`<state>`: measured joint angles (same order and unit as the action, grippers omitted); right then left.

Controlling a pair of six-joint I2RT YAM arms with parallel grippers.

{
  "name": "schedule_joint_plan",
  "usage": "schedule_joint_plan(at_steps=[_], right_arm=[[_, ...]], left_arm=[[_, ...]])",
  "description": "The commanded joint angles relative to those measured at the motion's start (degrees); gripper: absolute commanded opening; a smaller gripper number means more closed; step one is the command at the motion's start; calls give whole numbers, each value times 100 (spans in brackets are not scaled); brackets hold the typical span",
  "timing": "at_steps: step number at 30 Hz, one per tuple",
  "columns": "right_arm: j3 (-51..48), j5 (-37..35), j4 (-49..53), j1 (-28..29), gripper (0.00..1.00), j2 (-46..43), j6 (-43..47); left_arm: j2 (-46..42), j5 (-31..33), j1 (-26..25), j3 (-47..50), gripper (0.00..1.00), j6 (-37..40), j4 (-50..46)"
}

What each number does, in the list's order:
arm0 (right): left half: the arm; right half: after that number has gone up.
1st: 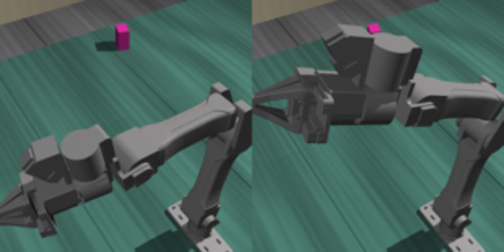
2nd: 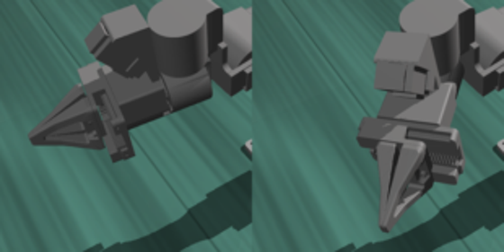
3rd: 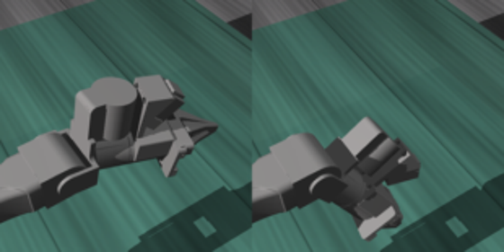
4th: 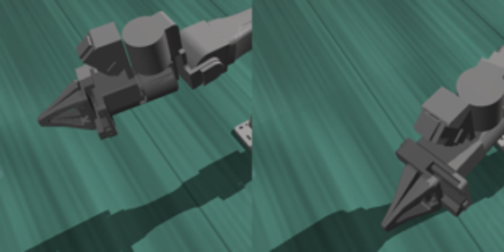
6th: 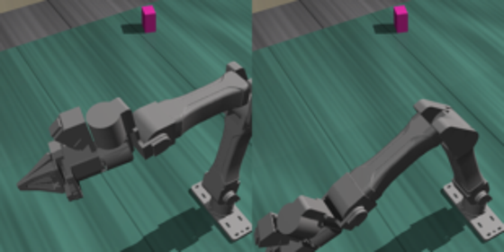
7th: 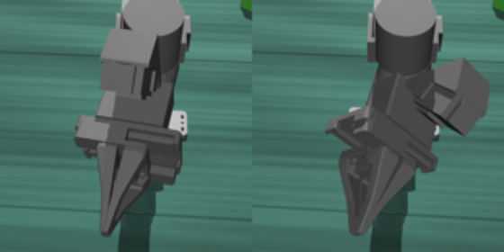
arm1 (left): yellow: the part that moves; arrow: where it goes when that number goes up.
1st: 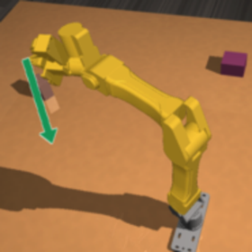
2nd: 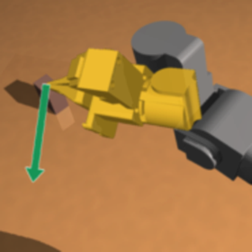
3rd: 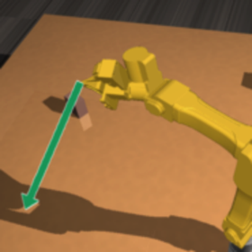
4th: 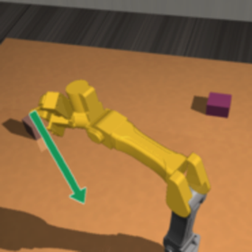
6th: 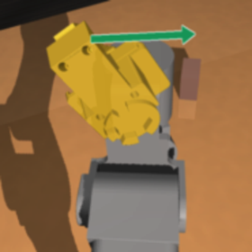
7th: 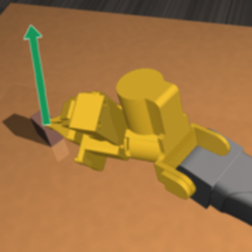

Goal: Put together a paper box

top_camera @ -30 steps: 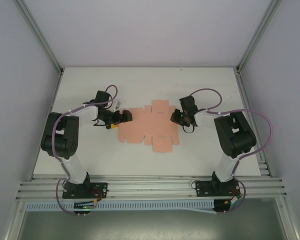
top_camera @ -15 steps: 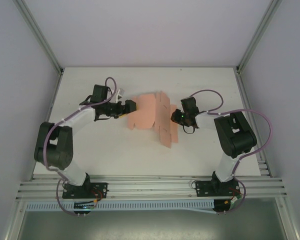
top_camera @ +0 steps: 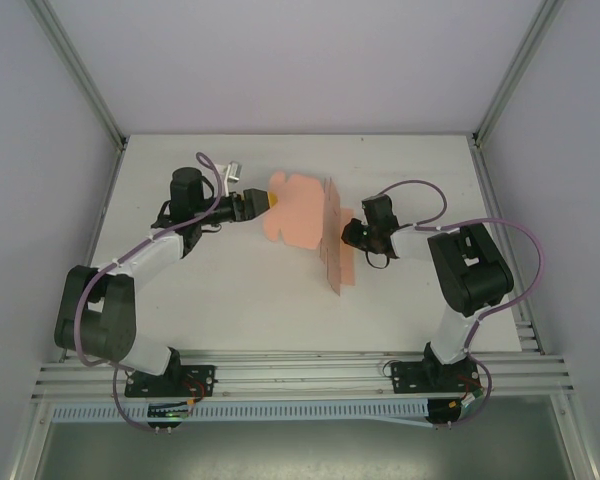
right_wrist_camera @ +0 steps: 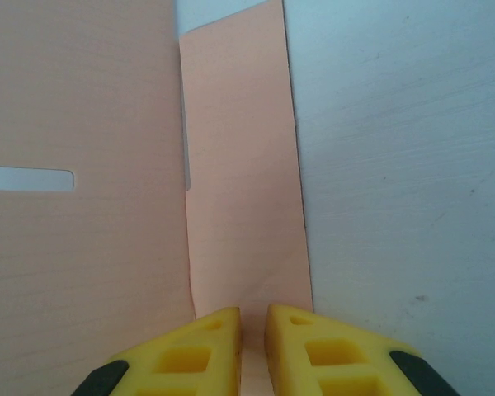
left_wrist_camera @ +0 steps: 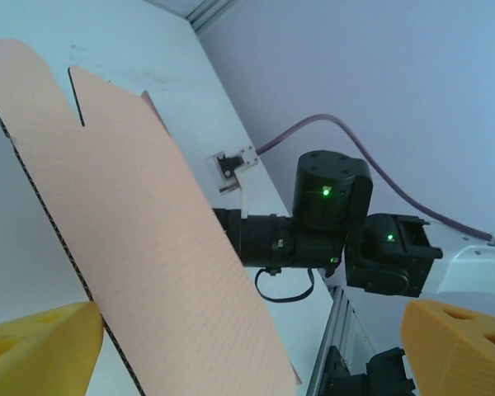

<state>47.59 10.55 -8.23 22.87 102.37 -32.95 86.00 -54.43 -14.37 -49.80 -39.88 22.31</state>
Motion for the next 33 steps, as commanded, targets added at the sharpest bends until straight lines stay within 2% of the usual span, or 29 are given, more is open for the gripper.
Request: schedule_joint_plan(at_steps=[1, 3, 6, 8, 14, 18, 20, 23, 25, 28, 33], right_arm=[[-372, -65, 1063, 110, 18, 455, 100], [-349, -71, 1069, 130, 18, 482, 98], [-317, -103, 1099, 156, 18, 470, 128], [-255, -152, 1160, 165, 17, 468, 136], [-118, -289, 1251, 239, 16, 493, 126], [217, -856, 1821, 451, 15, 586, 219], [252, -875, 1829, 494, 15, 551, 240], [242, -902, 1820, 494, 15, 435, 238], [252, -980, 1901, 492, 15, 367, 259], [264, -1063, 1971, 496, 15, 360, 234], [334, -944, 1856, 506, 15, 535, 170]], left_arm=[[-18, -24, -55, 7, 87, -231, 758], [130, -16, -50, 35, 82, -448, 1102], [316, -182, -55, -10, 79, -689, 1497], [391, -158, -59, -143, 74, -591, 1215], [463, 242, -88, -365, 69, -101, 230], [422, 28, -88, -64, 67, -502, 1115], [444, 42, -92, -122, 64, -564, 1050], [543, 205, -100, -395, 56, -218, 305], [536, 476, -123, -630, 52, 196, -554], [456, 1398, -190, -1034, 44, 1027, -2240], [482, 2894, -520, -1524, 34, 1833, -3869]])
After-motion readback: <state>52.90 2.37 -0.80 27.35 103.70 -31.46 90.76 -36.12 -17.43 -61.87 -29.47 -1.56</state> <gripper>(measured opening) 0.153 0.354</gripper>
